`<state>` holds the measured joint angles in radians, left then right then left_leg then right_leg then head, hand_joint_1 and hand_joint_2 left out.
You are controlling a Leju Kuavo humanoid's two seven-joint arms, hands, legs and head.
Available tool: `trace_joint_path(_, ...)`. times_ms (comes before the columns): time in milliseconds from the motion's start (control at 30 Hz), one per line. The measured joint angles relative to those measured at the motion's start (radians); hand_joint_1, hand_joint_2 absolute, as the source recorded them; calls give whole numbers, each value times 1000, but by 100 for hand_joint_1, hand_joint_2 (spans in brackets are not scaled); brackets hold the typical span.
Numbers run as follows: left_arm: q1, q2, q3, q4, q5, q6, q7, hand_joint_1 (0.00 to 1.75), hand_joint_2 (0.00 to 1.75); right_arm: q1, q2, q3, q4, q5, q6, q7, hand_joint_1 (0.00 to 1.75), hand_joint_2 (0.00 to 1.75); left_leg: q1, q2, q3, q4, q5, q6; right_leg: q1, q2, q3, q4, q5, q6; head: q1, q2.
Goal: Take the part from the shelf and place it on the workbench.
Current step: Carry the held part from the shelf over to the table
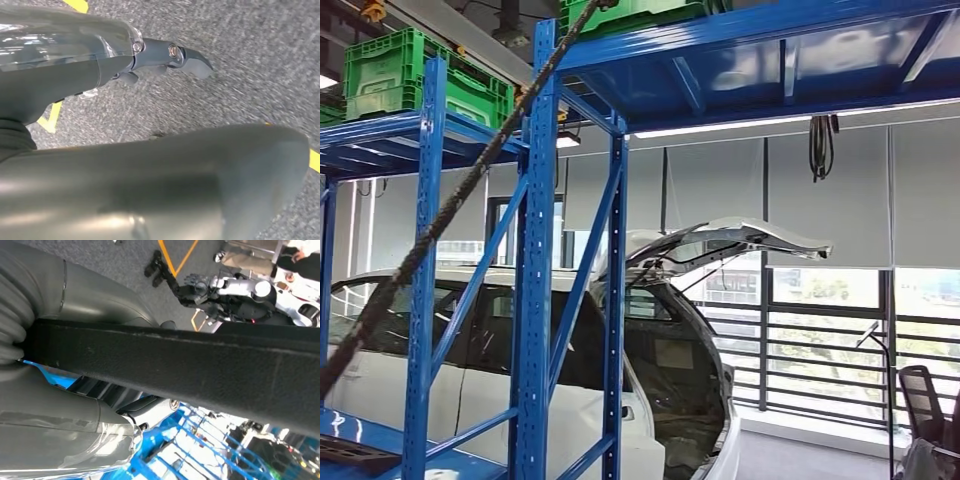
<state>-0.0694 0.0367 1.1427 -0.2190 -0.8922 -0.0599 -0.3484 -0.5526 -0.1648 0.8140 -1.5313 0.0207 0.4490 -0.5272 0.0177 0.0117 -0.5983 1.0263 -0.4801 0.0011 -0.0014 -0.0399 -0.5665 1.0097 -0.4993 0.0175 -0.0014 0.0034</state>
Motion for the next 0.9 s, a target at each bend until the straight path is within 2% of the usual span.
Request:
trace_joint_path(67, 1, -1, 0, 0, 0, 0, 0, 0, 175, -2, 1, 0, 3, 0, 0, 0, 175, 175, 3, -5, 0, -2, 3, 11, -2, 10, -14, 39, -32, 8, 0, 0)
trace_joint_path(100, 0, -1, 1, 0, -1, 0, 0, 0, 175, -2, 1, 0, 5, 0, 0, 0, 175, 175, 4, -8, 0, -3, 5, 15, -3, 19, -34, 88, -63, 12, 0, 0)
trace_joint_path(167, -2, -2, 1, 0, -1, 0, 0, 0, 175, -1, 0, 0, 10, 0, 0, 0, 175, 175, 2, -15, -1, -2, 5, 20, -4, 29, -94, 224, -125, 14, 0, 0)
trace_joint_path(200, -2, -3, 1, 0, -2, 0, 0, 0, 175, 0, 0, 0, 13, 0, 0, 0, 175, 175, 0, -18, -1, -2, 6, 21, -3, 30, -117, 274, -139, 13, 0, 0)
trace_joint_path(233, -2, -3, 2, 0, -2, 0, 0, 0, 175, 1, 0, 0, 17, 0, 0, 1, 175, 175, -2, -23, -1, -2, 6, 22, -3, 31, -124, 290, -135, 11, 0, 0)
trace_joint_path(267, -2, -3, 2, 0, -2, 0, 0, 0, 175, 1, 0, 0, 19, 0, 0, 1, 175, 175, -4, -28, 0, -2, 6, 22, -2, 32, -113, 265, -111, 7, 0, 0)
trace_joint_path(333, -3, -6, 2, 0, -4, 0, 0, 0, 175, -2, 0, 0, 22, 1, 0, 1, 175, 175, -7, -39, 2, -2, 6, 22, 1, 47, -53, 133, -38, -7, 0, 0)
trace_joint_path(367, -5, -10, 2, 0, -5, 0, 0, 0, 175, -6, -1, -1, 23, 1, 1, 1, 175, 175, -8, -44, 0, -1, 7, 21, 2, 59, -25, 71, -12, -15, 0, 0)
trace_joint_path(400, -7, -13, 2, 0, -6, -1, 0, 0, 175, -11, -2, -1, 25, 1, 1, 1, 175, 175, -8, -49, -3, 0, 8, 18, 4, 69, -8, 29, 2, -21, 0, 0)
trace_joint_path(500, -8, -17, 2, 0, -10, -1, 0, 0, 175, -22, -4, -2, 33, 2, 4, 2, 175, 175, -5, -59, -14, -3, 16, 5, 7, 70, -1, 0, 2, -25, 0, 0)
trace_joint_path(567, -9, -18, 2, 0, -12, -2, -1, 0, 175, -26, -4, -4, 37, 2, 6, 2, 175, 175, -5, -50, -22, 15, -2, -4, 1, 59, 3, -12, 9, -29, 0, 0)
trace_joint_path(600, -11, -19, 2, 0, -13, -3, -1, 0, 175, -27, -4, -4, 39, 2, 7, 1, 175, 175, -4, -42, -37, 49, -26, -9, -1, 52, 5, -17, 11, -32, 0, 0)
trace_joint_path(667, -14, -20, 2, 0, -14, -3, -1, 0, 175, -27, -5, -5, 45, 4, 9, 0, 175, 175, 0, -29, -92, 173, -90, -19, -2, 38, 6, -19, 13, -34, 0, 0)
trace_joint_path(700, -14, -21, 2, 0, -14, -3, -1, 0, 175, -24, -6, -5, 46, 7, 9, -3, 175, 175, 2, -27, -118, 230, -110, -23, -2, 32, 5, -18, 12, -34, 0, 0)
trace_joint_path(733, -13, -21, 2, 0, -14, -3, -1, 0, 175, -20, -7, -5, 47, 11, 8, -7, 175, 175, 3, -26, -130, 259, -112, -27, -2, 27, 5, -18, 12, -33, 0, 0)
trace_joint_path(767, -11, -21, 2, 0, -15, -2, -1, 0, 175, -13, -9, -5, 46, 16, 7, -11, 175, 175, 5, -24, -124, 249, -96, -29, -2, 22, 5, -17, 11, -32, 0, 0)
trace_joint_path(833, -9, -22, 2, 0, -14, 1, -1, 0, 175, 1, -13, -5, 38, 28, 2, -18, 175, 175, 9, -11, -67, 135, -32, -31, -3, 15, 7, -13, 6, -25, 0, 0)
trace_joint_path(900, -9, -25, 3, 0, -12, 8, 0, 0, 175, 16, -20, -5, 22, 41, -6, -23, 175, 175, 5, 5, -18, 34, 2, -25, 1, 9, 3, -3, -1, -15, 0, 0)
